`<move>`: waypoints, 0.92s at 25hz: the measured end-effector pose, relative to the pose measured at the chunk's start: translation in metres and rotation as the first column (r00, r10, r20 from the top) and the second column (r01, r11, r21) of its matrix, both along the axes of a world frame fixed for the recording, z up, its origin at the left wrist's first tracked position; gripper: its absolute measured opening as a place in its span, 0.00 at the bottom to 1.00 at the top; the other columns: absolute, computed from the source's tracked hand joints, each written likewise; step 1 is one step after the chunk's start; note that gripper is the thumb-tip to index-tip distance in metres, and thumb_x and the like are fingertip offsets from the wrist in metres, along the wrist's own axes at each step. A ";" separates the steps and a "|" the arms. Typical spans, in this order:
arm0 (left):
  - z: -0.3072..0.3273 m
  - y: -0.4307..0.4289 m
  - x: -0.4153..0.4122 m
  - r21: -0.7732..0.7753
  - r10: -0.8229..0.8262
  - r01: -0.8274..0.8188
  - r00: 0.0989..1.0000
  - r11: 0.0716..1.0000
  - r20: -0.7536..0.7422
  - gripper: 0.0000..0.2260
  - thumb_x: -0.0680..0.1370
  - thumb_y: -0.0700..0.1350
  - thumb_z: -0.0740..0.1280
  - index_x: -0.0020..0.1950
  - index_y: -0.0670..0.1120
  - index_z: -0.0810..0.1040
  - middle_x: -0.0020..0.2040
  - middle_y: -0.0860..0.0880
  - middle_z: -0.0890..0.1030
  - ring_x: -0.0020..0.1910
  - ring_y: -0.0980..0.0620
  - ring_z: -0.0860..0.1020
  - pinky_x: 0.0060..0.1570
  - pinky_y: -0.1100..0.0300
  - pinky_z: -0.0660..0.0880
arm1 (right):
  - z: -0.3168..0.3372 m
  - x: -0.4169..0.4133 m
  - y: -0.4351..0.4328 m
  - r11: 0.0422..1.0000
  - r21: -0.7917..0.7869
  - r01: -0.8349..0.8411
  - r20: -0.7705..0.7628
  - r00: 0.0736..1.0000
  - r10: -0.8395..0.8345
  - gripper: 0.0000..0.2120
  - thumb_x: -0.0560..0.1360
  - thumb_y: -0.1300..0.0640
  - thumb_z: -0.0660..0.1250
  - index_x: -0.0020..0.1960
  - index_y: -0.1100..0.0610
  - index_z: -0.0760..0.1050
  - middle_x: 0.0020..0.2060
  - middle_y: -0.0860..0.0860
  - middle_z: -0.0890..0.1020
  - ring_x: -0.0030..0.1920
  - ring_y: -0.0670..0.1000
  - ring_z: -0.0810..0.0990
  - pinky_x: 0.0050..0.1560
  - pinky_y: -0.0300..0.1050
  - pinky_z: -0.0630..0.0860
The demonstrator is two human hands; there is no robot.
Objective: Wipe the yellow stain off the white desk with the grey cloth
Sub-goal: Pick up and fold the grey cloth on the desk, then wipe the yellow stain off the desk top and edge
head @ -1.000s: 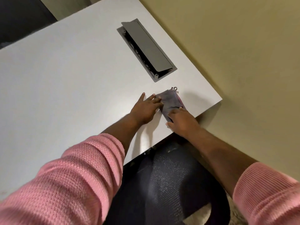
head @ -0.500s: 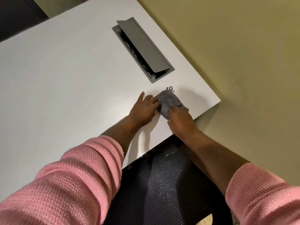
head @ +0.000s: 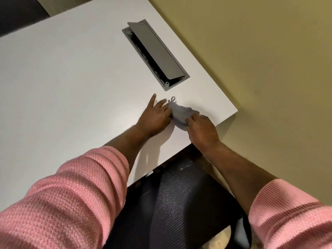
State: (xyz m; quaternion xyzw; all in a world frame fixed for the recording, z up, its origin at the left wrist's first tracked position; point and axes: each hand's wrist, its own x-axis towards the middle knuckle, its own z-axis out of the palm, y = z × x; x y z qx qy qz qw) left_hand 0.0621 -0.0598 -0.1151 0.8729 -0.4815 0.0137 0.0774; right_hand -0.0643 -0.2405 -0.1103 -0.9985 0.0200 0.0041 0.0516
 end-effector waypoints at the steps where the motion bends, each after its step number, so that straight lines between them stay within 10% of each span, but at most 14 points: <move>1: 0.007 0.007 -0.001 0.009 0.031 -0.030 0.999 1.000 -0.031 0.09 0.81 0.44 0.63 0.51 0.45 0.83 0.56 0.43 0.86 0.69 0.41 0.76 0.78 0.35 0.53 | 0.004 0.001 0.002 1.000 0.010 0.000 0.028 1.000 0.000 0.13 0.66 0.68 0.78 0.49 0.62 0.83 0.44 0.59 0.84 0.41 0.63 0.83 0.52 0.54 0.80; 5: 0.045 0.047 -0.004 -0.016 0.111 -0.112 0.992 0.994 -0.060 0.11 0.84 0.47 0.60 0.55 0.44 0.80 0.56 0.43 0.85 0.70 0.44 0.76 0.79 0.38 0.48 | 0.031 0.011 0.021 0.996 0.015 -0.088 0.169 0.982 0.084 0.13 0.73 0.62 0.75 0.57 0.61 0.82 0.50 0.58 0.86 0.49 0.59 0.85 0.74 0.54 0.69; 17: 0.147 0.250 -0.080 0.070 0.282 -0.279 0.959 0.958 -0.036 0.09 0.81 0.46 0.63 0.60 0.47 0.78 0.45 0.48 0.83 0.52 0.44 0.79 0.77 0.37 0.52 | 0.126 -0.002 0.205 0.959 -0.025 -0.282 0.322 0.906 0.274 0.14 0.67 0.68 0.75 0.52 0.60 0.83 0.42 0.57 0.85 0.43 0.59 0.84 0.73 0.53 0.69; 23: 0.168 0.382 -0.139 0.122 0.413 -0.412 0.911 0.903 0.018 0.06 0.79 0.47 0.62 0.44 0.51 0.77 0.41 0.50 0.81 0.48 0.45 0.78 0.77 0.37 0.55 | 0.154 -0.040 0.325 0.909 -0.113 -0.401 0.276 0.866 0.417 0.13 0.66 0.65 0.73 0.50 0.57 0.84 0.39 0.54 0.85 0.40 0.59 0.83 0.70 0.55 0.65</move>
